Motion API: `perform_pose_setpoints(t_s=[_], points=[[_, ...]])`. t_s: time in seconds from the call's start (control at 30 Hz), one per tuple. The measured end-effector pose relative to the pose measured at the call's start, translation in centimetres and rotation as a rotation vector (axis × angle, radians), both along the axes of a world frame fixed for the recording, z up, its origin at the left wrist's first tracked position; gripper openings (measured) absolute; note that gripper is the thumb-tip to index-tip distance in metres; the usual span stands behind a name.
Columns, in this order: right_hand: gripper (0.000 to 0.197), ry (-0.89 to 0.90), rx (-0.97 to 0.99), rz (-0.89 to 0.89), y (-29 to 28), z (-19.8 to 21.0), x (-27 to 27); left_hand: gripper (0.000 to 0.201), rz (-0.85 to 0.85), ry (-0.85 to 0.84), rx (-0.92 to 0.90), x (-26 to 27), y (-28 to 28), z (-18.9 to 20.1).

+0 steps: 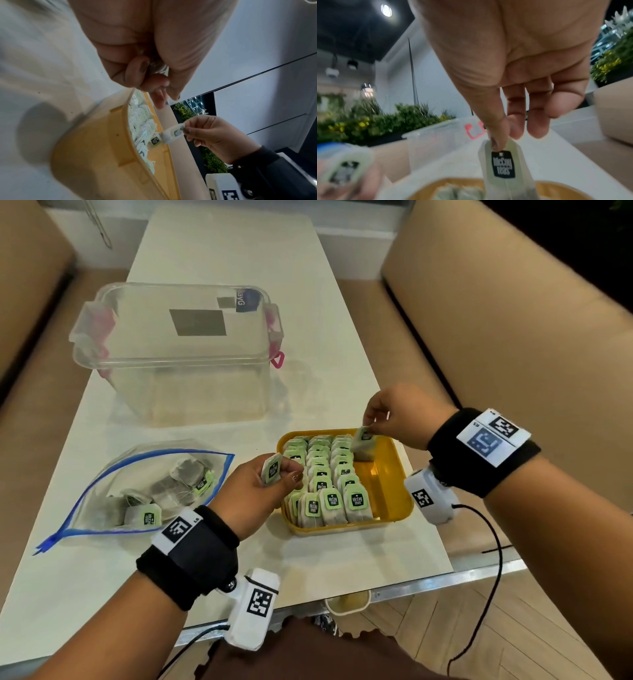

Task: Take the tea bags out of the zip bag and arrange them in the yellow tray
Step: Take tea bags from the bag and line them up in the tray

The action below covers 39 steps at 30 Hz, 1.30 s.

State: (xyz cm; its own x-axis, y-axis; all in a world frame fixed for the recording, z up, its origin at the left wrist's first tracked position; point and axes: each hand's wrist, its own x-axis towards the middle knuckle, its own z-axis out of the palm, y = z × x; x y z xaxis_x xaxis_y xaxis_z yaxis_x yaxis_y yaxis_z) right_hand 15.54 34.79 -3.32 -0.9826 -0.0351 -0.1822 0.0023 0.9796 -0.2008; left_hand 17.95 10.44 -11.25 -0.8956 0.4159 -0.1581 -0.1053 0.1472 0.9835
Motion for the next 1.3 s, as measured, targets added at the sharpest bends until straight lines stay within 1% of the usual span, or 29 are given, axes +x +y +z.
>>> perform_pose_setpoints(t_s=[0.13,0.23,0.43,0.73,0.87,0.97,1.03,1.1,1.2,1.23,1.3], points=[[0.012,-0.094,0.163,-0.022,1.1,-1.6,-0.4,0.011,-0.007,-0.003,-0.018,0.4,-0.2,0.0],[0.015,-0.156,0.202,-0.027,1.1,-2.3,-0.7,0.010,-0.007,-0.011,-0.033,0.6,-0.3,0.0],[0.015,-0.196,0.268,-0.032,0.5,-3.1,-1.3,0.010,0.002,-0.034,-0.056,0.5,-0.7,-0.1],[0.013,-0.189,0.317,-0.074,0.3,-4.2,-1.9,0.014,-0.012,-0.059,-0.058,0.9,-0.9,0.3],[0.012,-0.142,0.339,-0.084,0.4,-4.0,-1.7,0.013,-0.010,-0.075,-0.046,1.0,-0.9,0.5],[0.011,-0.064,0.287,-0.097,0.4,-3.4,-1.3,0.012,-0.013,-0.090,-0.034,0.9,-0.9,0.4],[0.015,-0.010,0.199,-0.049,-0.3,-2.7,-1.0,0.011,-0.021,-0.099,-0.027,0.9,-0.8,0.4],[0.015,0.025,0.042,0.066,-1.8,-1.5,-0.4,0.012,-0.034,-0.100,-0.018,0.8,-0.7,0.4],[0.015,0.003,-0.203,0.245,-4.8,0.4,0.7,0.014,-0.074,-0.082,-0.013,0.6,-0.5,0.4],[0.017,-0.008,-0.257,0.288,-5.8,0.9,1.1,0.016,-0.092,-0.068,-0.016,0.6,-0.4,0.5],[0.018,-0.019,-0.299,0.353,-7.2,1.2,1.6,0.017,-0.128,-0.041,-0.024,0.7,-0.1,0.8]])
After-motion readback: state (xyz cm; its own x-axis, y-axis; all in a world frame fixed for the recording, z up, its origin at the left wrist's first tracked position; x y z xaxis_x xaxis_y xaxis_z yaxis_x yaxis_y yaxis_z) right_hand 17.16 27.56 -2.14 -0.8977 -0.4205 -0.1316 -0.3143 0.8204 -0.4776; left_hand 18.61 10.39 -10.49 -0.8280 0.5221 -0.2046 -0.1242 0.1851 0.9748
